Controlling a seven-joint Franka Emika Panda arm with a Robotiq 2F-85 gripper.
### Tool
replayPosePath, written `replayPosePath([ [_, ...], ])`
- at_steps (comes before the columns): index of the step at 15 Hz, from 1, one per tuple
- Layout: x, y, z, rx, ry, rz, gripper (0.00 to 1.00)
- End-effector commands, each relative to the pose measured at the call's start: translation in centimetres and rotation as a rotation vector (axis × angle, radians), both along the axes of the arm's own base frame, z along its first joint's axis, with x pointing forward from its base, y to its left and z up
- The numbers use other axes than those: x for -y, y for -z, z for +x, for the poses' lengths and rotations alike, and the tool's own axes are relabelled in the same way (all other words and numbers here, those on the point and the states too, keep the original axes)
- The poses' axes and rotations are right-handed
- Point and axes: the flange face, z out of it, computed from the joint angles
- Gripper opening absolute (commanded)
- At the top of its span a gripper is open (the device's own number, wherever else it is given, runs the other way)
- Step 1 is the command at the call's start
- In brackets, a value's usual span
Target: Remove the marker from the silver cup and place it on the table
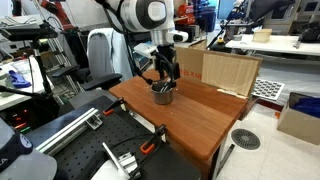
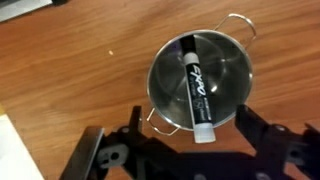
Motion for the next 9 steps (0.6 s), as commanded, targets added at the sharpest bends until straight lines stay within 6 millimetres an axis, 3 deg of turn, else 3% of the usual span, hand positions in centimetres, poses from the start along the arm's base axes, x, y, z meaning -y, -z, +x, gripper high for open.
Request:
replayPosePath([
  [1,-0.48,0.07,0.76,0.022,0.002,-0.029,1.00],
  [2,-0.52,0.04,0.78,0.023,0.003,-0.042,0.75],
  [4,-0.57,-0.12,0.75,0.025,-0.002,-0.047,0.66],
  [9,-0.69,-0.51,0.77,0.033,-0.008,-0.047,0.27],
])
